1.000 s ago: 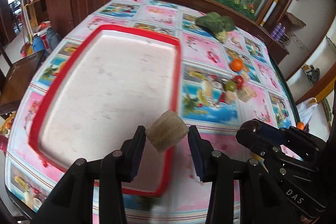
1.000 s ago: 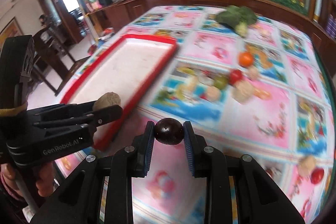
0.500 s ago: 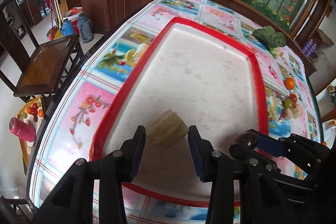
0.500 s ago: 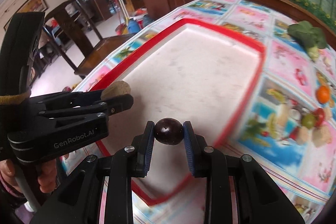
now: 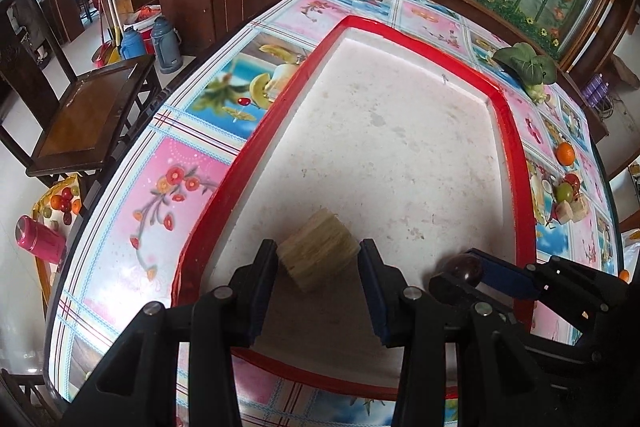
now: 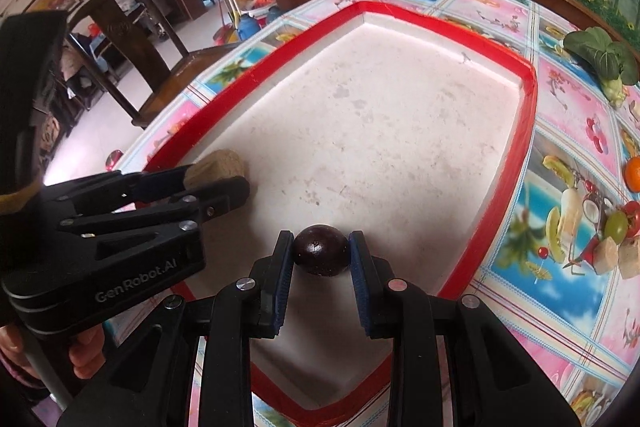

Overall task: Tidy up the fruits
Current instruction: 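Carry the plum and cork cube to the red-rimmed tray with both tools, then open both tools to drop the plum and cork cube in the tray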

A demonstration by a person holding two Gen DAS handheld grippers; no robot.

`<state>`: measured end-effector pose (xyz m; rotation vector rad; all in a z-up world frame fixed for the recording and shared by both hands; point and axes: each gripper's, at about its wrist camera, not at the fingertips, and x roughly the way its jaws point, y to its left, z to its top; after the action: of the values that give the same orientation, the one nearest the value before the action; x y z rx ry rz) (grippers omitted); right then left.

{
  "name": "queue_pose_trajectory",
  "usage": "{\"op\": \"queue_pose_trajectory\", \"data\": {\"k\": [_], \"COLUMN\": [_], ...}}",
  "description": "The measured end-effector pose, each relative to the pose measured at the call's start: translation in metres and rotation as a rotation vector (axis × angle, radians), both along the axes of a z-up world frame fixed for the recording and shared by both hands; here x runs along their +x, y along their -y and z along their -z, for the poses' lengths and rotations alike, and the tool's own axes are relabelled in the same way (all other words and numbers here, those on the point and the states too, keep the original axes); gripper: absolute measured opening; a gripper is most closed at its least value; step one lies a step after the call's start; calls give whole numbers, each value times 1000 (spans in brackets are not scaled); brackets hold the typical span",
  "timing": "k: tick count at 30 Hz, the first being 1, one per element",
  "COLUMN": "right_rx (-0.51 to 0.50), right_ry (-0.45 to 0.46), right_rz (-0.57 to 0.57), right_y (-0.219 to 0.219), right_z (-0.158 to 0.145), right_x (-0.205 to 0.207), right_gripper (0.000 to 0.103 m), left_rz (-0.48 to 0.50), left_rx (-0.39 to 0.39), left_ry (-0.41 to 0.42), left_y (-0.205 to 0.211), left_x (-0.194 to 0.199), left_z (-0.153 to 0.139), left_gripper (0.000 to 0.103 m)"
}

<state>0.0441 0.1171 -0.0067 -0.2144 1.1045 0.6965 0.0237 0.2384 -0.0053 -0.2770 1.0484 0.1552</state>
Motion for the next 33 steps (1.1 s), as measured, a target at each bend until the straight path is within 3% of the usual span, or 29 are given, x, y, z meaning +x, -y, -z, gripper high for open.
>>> {"op": "queue_pose_trajectory", "data": {"k": [5, 12, 15, 26, 33], "right_rx": [-10, -22, -13, 24, 4], "right_ry": [4, 33, 42, 61, 63], "right_rz": [9, 12, 21, 71, 135], "right_y": [2, 15, 24, 77, 124], "right_z": [-1, -11, -18, -41, -45], "right_x": [-2, -12, -17, -41, -59], "right_gripper": [34, 34, 36, 46, 47], "left_rz": [-7, -33, -35, 27, 142], "left_rx": [6, 46, 56, 84, 90], "left_ry": [-9, 10, 19, 54, 80], "left_y": [1, 7, 15, 70, 130], "left_x": [-3, -12, -15, -28, -41], "left_z": [-1, -10, -14, -33, -41], "left_gripper": [47, 73, 78, 86, 90]}}
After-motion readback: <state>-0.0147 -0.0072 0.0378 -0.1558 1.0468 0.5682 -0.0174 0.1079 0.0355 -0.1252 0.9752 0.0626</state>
